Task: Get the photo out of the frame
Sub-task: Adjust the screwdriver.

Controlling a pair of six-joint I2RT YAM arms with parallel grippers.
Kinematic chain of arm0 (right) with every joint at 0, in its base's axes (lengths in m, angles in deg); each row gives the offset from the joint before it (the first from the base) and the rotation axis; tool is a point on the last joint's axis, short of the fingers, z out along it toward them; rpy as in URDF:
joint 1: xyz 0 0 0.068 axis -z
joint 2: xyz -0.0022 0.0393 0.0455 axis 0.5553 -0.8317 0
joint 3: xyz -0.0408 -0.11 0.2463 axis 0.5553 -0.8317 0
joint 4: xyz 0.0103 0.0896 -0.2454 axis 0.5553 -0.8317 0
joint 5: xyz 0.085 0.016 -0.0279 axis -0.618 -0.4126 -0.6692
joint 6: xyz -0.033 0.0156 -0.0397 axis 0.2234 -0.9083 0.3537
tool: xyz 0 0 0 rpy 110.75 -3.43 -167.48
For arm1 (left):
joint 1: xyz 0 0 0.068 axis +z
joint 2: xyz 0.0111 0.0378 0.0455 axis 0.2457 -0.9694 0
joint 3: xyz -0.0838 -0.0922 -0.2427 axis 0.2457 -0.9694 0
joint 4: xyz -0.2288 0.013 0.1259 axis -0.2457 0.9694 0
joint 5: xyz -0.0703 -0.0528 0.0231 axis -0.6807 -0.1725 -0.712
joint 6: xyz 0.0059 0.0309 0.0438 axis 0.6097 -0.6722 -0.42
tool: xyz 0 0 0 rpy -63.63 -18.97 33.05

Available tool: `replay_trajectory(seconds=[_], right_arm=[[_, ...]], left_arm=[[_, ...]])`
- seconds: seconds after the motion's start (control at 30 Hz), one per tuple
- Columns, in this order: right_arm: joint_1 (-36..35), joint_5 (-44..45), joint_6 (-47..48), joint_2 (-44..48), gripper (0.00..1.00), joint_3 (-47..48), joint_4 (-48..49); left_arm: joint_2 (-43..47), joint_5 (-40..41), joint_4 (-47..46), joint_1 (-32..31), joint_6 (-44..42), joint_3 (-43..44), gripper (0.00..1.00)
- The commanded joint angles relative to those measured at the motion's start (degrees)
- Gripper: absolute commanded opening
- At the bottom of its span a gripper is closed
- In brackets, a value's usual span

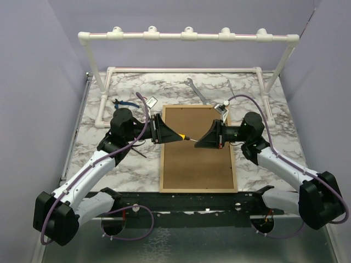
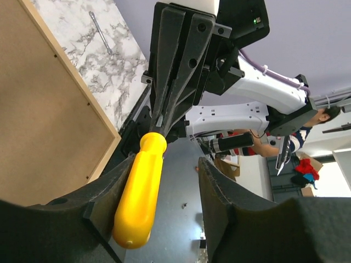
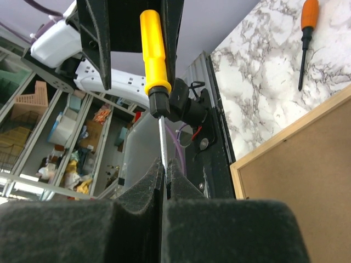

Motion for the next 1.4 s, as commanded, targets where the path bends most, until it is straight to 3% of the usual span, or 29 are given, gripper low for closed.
replay_trajectory(seconds=[0.0,0.43,0.63,0.77,0.93,1.03,1.13,1.23,1.37], right_arm=[[1.6,-6.6,0.6,-0.9,0.01,1.7,-2.4],[2.4,-9.9,12.3,-1.3,0.01,6.9,-18.4],[2.5,-9.3,14.1,-2.6,0.01,8.6,-20.3],[2.8,-9.6,16.3,-3.4,0.01,10.3,-22.8],[2.9,-10.7,19.3,-3.9,0.01,12.0,-26.1],[3.0,-10.6,20.7,-4.0,0.01,12.9,-28.6],[3.0,-10.6,22.1,-4.4,0.01,13.7,-30.6],[2.9,-10.8,22.8,-5.2,0.01,13.9,-31.2],[3.1,-7.9,25.3,-6.0,0.05,14.7,-34.8]], left_arm=[[-0.8,-3.4,-2.3,0.6,-0.5,0.0,0.47],[-2.5,-6.5,-2.2,0.7,-1.5,0.5,0.38],[-2.5,-7.1,-2.2,0.7,-2.0,0.0,0.17],[-2.6,-7.6,-2.0,0.7,-2.0,-0.6,0.19],[-2.8,-8.9,-1.7,0.7,-2.4,-1.1,0.33],[-2.8,-9.7,-0.6,0.7,-3.4,-0.9,0.35],[-3.1,-10.1,0.6,0.7,-4.4,-0.4,0.23],[-3.7,-9.8,1.7,0.7,-5.4,0.3,0.01],[-4.3,-7.7,2.6,0.7,-6.3,0.4,0.0]])
